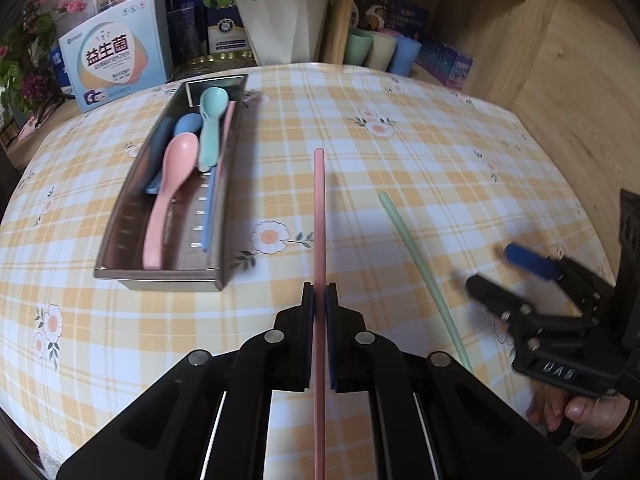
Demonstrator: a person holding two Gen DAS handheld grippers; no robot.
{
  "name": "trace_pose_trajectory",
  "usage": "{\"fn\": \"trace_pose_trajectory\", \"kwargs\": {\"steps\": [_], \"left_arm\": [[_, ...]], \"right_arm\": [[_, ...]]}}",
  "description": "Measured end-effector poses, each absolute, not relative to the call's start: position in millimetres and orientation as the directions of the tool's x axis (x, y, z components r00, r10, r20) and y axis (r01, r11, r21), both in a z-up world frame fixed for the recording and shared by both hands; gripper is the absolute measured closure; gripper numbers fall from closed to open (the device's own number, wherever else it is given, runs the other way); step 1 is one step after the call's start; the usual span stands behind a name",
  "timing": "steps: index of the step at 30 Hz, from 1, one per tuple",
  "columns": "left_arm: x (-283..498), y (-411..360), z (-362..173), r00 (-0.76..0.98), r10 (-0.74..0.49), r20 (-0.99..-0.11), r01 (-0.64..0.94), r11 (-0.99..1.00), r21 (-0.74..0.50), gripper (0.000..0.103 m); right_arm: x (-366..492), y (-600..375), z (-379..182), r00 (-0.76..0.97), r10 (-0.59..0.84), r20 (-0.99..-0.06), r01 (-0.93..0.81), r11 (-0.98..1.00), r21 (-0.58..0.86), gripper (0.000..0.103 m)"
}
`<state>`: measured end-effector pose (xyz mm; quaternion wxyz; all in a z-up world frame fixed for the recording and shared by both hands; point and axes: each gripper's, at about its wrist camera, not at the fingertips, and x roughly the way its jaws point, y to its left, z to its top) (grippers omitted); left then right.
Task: Organize utensils
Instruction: 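Grasp the green chopstick with the right tool while the left tool holds the pink chopstick, then lower the pink chopstick into the tray, open the left tool while the right holds the green chopstick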
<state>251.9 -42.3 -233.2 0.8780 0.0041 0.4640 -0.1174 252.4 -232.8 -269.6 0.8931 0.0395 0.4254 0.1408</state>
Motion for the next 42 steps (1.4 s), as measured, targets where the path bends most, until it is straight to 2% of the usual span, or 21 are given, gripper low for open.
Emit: {"fn": "trace_pose_trajectory", "kwargs": {"steps": [3, 9, 15, 21, 26, 32, 42], "left_arm": [[250, -32, -230, 0.551, -0.218, -0.805, 0.2, 0.972, -0.126, 0.097], [247, -16, -224, 0.572, -0.243, -0.783, 0.189, 0.968, -0.163, 0.097], [244, 1, -220, 0.589, -0.267, -0.763, 0.173, 0.964, -0.204, 0.097], [243, 11, -219, 0.597, -0.284, -0.75, 0.16, 0.959, -0.235, 0.097], [244, 15, -220, 0.598, -0.294, -0.746, 0.156, 0.955, -0.251, 0.097], [245, 16, -219, 0.599, -0.294, -0.744, 0.153, 0.955, -0.253, 0.097], [246, 22, -216, 0.609, -0.277, -0.743, 0.134, 0.96, -0.248, 0.097]], "right_arm": [[251, -218, -274, 0.547, 0.301, -0.781, -0.238, 0.951, 0.2, 0.049], [247, -188, -281, 0.492, 0.269, -0.828, -0.27, 0.951, 0.148, 0.064], [248, -181, -282, 0.472, 0.217, -0.855, -0.239, 0.964, 0.113, 0.066], [251, -184, -283, 0.471, 0.175, -0.864, -0.193, 0.977, 0.093, 0.083], [256, -187, -283, 0.474, 0.159, -0.866, -0.174, 0.981, 0.085, 0.091], [264, -187, -283, 0.481, 0.154, -0.863, -0.166, 0.983, 0.083, 0.097], [276, -190, -276, 0.494, 0.21, -0.844, -0.142, 0.977, 0.16, 0.097]]}}
